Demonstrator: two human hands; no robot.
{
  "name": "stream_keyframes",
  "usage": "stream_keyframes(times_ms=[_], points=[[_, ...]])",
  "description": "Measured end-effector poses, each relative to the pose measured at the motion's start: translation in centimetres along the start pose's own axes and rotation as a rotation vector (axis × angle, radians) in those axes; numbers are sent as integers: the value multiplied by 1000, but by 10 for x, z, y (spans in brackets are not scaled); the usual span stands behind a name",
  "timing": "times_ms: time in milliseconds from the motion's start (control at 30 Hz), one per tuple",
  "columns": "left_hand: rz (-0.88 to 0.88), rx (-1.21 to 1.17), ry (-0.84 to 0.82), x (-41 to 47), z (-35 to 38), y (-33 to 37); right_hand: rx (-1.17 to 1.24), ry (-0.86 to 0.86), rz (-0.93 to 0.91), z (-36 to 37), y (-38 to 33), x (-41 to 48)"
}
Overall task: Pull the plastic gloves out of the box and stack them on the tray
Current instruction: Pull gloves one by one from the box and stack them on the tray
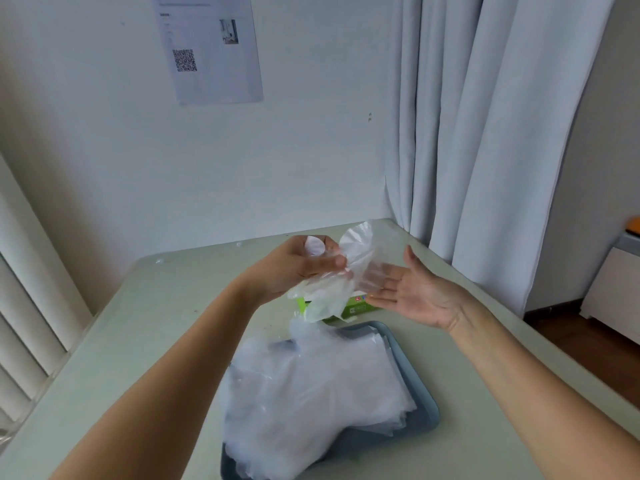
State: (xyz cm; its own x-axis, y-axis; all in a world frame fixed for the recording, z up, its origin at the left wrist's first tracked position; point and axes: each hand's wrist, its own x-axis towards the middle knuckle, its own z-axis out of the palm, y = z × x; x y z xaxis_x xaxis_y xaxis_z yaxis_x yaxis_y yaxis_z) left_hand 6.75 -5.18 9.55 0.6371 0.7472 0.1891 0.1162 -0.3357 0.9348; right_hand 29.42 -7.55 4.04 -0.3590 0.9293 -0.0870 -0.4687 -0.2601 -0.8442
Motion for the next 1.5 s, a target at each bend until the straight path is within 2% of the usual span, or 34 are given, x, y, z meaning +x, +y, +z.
stream_keyframes(times_ms=[100, 167, 233, 300, 400, 533, 733, 800, 833, 900, 1000, 1100, 1200, 1300, 1367, 1400, 1433, 1467, 1500], points=[[24, 111, 10, -16, -8, 14, 1, -41, -177, 11, -5, -6], [6, 100, 26, -25, -12, 21, -52, -42, -259, 19, -9, -11], [-19, 46, 60, -36, -13, 28, -145, 7, -304, 30, -9, -21], [-70, 65, 166, -47, -11, 32, -286, 87, -331, 43, -7, -33], [-140, 207, 331, -66, -10, 24, -548, 232, -313, 54, 5, -47], [-268, 370, 437, -89, -6, -5, -847, 349, -264, 48, 28, -50], [-467, 659, 529, -108, 1, -62, -1076, 275, -52, 25, 79, -29], [-448, 852, 587, -111, 4, -68, -1124, 282, 32, 15, 94, -23], [-379, 911, 601, -112, 9, -68, -1140, 289, 59, 12, 98, -21], [-185, 936, 554, -112, 24, -61, -1136, 302, 79, 11, 100, -21], [-66, 921, 319, -109, 53, -55, -1027, 287, 53, 14, 96, -22], [-108, 937, 172, -102, 79, -63, -1023, 302, 9, 13, 96, -24], [-123, 1180, 82, -95, 99, -78, -1076, 335, 6, 9, 99, -24], [-336, 1161, -166, -95, 109, -98, -1078, 364, 22, 7, 97, -25], [-360, 1144, -195, -97, 105, -101, -1259, 508, -144, 6, 97, -28], [-367, 1133, -206, -98, 104, -101, -1409, 583, -356, 7, 98, -29], [-389, 1111, -214, -98, 103, -100, -1517, 580, -593, 10, 99, -30], [-415, 1087, -228, -98, 103, -98, -1554, 502, -756, 15, 102, -28], [-431, 1078, -240, -98, 103, -97, -1546, 382, -808, 21, 107, -27]])
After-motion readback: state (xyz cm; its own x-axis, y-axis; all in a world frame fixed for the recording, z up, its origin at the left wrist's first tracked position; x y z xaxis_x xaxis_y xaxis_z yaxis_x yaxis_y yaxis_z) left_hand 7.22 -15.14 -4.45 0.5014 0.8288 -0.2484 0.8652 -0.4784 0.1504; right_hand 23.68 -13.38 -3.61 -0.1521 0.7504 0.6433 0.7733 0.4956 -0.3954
